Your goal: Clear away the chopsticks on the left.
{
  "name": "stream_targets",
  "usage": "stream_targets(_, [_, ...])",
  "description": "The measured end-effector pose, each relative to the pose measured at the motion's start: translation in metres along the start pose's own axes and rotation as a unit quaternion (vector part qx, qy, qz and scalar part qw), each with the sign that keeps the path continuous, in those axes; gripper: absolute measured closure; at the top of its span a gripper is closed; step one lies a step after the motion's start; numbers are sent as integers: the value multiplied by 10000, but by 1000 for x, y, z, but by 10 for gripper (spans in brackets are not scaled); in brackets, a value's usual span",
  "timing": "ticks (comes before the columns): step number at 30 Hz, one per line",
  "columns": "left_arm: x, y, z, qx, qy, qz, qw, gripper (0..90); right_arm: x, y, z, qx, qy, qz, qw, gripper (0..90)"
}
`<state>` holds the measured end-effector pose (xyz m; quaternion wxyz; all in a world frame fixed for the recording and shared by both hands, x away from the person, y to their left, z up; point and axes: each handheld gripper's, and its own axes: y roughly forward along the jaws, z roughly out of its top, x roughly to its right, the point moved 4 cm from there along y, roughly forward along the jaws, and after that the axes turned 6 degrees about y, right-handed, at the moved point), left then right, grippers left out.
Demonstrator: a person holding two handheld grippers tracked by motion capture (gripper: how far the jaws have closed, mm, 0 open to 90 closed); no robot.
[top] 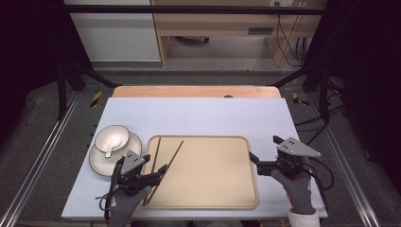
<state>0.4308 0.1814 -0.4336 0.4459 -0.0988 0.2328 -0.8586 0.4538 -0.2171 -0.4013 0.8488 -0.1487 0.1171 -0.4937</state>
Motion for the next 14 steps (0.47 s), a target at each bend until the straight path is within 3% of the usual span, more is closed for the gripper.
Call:
stream_targets(3, [-12, -11, -2, 61, 52, 39, 10000, 249, 1, -1, 0, 22, 17, -11, 10000, 10])
stream_targets(7, [-28, -22, -13, 90, -142, 176, 9997, 241, 3, -2, 0, 28, 33, -22, 10000, 10])
stream_targets(14, [-44, -34, -28, 99, -127, 289, 9995, 224, 7, -3, -1, 54, 123, -58, 9999, 11])
